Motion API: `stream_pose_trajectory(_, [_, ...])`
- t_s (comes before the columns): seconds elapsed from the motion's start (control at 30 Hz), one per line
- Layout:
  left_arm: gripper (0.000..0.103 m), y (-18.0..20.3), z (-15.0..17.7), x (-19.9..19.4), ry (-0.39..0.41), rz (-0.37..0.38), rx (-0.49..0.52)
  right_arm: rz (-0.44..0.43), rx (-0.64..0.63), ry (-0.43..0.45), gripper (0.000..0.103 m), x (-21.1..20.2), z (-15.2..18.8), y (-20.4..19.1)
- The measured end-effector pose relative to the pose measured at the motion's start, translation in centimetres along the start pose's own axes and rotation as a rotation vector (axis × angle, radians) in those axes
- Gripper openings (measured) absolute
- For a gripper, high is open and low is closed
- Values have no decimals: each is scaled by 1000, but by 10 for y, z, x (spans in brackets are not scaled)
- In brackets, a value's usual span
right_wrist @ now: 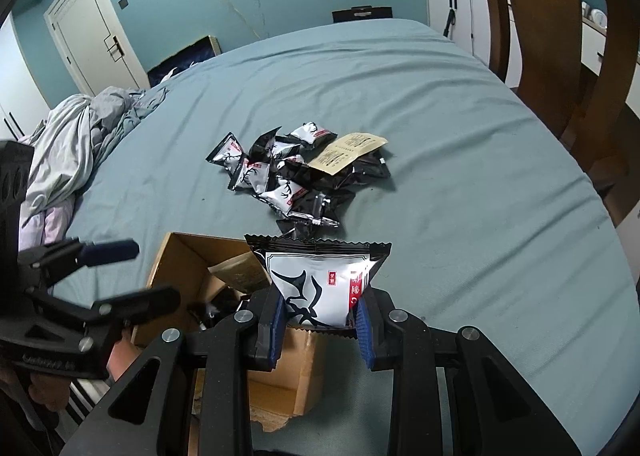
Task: Organize snacks
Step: 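Carry the white packet over the box and open the right tool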
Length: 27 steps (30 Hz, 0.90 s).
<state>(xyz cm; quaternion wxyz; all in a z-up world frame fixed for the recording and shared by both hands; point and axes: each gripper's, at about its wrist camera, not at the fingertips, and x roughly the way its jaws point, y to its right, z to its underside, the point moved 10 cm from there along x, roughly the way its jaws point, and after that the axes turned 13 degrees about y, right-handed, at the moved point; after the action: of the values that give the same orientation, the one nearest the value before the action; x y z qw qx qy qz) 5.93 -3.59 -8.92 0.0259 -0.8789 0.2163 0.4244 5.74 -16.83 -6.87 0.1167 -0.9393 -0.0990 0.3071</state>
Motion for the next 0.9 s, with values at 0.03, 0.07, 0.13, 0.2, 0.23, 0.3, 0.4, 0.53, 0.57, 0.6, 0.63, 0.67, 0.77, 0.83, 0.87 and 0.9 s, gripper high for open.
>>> stream_pose_trajectory(0.03, [88,-7,-2,1,8,-40,1,-5,1,7,27,-1,-1,-1])
stream_pose_trajectory(0.07, [88,-15,-4,0,24,-90,5,-9,4,13,27,-2,-3,-2])
stream_pose_trajectory(0.13, [88,-30,-10,-3,58,-184,26,-17,8,22,27,-3,-4,-3])
stream_pose_trajectory(0.2, [88,-41,-15,-8,86,-250,39,-33,4,17,27,-2,-3,-7])
stream_pose_trajectory(0.23, [88,-45,-17,-9,97,-266,39,-39,-4,12,27,-2,-1,-10])
stream_pose_trajectory(0.3, [88,-50,-22,-13,120,-280,29,-49,-25,3,27,-1,2,-15])
stream_pose_trajectory(0.4, [88,-53,-24,-13,125,-279,20,-73,-64,-13,27,-1,5,-24])
stream_pose_trajectory(0.53, [88,-53,-20,-8,109,-290,29,-77,-115,-30,28,0,9,-33])
stream_pose_trajectory(0.57, [88,-53,-19,-7,103,-290,30,-84,-123,-31,28,-1,9,-34])
stream_pose_trajectory(0.6, [88,-53,-19,-6,100,-291,29,-93,-125,-31,28,-2,8,-36])
stream_pose_trajectory(0.63, [88,-54,-19,-6,100,-292,29,-102,-120,-31,28,-2,8,-36])
stream_pose_trajectory(0.67, [88,-54,-19,-7,103,-294,29,-107,-114,-30,28,-2,8,-37])
stream_pose_trajectory(0.77, [88,-53,-20,-9,110,-298,31,-106,-80,-25,43,-2,6,-32])
stream_pose_trajectory(0.83, [88,-53,-20,-9,110,-302,33,-109,-61,-13,54,-3,4,-30])
stream_pose_trajectory(0.87, [89,-53,-19,-9,109,-302,35,-112,-56,-4,61,-4,4,-31])
stream_pose_trajectory(0.9, [89,-53,-19,-8,108,-303,37,-116,-50,6,65,-6,3,-31])
